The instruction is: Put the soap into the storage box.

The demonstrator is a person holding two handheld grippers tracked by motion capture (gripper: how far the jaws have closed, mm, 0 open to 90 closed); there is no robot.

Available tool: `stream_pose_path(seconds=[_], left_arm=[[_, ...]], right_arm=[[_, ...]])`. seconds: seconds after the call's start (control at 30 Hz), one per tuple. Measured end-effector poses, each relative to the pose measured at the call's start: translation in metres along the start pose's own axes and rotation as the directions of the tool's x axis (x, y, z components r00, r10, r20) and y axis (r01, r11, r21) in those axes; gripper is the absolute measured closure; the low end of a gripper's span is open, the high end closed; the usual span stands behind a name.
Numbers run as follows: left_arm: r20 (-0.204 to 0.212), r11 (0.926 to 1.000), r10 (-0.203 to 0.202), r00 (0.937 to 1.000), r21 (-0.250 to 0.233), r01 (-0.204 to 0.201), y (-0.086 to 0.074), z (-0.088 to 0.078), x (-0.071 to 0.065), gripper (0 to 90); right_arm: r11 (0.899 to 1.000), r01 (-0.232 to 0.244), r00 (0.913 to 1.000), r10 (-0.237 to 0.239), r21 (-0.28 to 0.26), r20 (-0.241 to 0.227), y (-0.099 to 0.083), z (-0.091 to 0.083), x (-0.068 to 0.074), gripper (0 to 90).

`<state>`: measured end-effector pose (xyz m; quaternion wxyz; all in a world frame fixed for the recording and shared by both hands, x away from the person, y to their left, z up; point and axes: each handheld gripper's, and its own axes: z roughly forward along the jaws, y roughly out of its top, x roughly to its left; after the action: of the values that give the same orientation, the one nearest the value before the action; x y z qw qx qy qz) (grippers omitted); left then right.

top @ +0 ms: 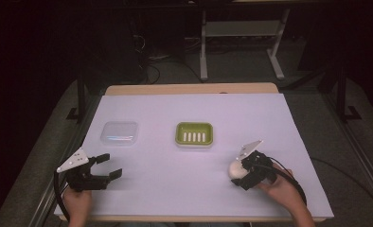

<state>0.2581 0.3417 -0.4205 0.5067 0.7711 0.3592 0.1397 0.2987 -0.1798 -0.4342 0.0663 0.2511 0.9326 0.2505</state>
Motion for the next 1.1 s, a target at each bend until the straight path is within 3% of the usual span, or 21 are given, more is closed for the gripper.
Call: stream_pose_path(seconds=[0.93,1.1], left_arm=[[-0.002,1.0,-0.001,1.0,-0.005,0.001,0.0003,-0.0014,0.0,14.5],[-0.001,1.0,0.001,1.0,-0.004,-0.001,0.0003,-0.0016,0.0003,14.5]], right_arm=[[1.0,0.012,0.9993,-0.012,0.009,0.034,0.0008,-0.0009,0.0027,22.8],[1.0,-0.003,0.9995,0.003,0.007,0.03,0.001,-0.0014,0.0031,22.9]])
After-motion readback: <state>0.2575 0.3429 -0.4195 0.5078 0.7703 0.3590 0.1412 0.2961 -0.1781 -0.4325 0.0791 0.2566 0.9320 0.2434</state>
